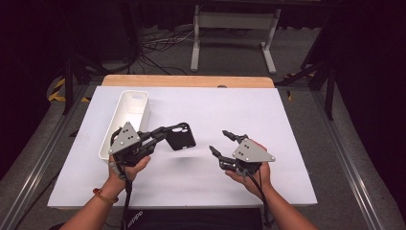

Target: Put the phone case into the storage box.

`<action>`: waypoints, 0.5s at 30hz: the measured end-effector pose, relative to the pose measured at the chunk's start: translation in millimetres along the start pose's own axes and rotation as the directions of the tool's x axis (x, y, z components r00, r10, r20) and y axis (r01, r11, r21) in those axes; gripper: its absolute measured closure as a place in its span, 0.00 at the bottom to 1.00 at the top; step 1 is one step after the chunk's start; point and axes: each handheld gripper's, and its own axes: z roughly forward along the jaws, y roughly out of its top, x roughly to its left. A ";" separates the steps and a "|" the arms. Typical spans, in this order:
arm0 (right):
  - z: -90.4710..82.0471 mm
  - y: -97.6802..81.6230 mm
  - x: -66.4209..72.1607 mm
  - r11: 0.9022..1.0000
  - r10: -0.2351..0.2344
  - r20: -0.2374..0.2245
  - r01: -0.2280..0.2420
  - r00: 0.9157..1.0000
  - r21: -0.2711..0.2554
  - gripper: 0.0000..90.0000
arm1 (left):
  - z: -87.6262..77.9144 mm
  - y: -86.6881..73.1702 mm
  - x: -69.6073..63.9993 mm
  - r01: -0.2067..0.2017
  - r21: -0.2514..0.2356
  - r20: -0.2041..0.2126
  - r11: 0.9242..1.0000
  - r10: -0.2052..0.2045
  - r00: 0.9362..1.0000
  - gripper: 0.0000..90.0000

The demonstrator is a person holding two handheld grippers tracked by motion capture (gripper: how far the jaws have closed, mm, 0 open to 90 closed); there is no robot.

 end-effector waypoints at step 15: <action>-17.6 -37.9 4.9 0.998 -0.025 -0.007 0.025 1.000 0.060 0.27 | -4.2 4.7 0.8 -0.005 -0.017 0.006 1.000 0.006 1.000 0.92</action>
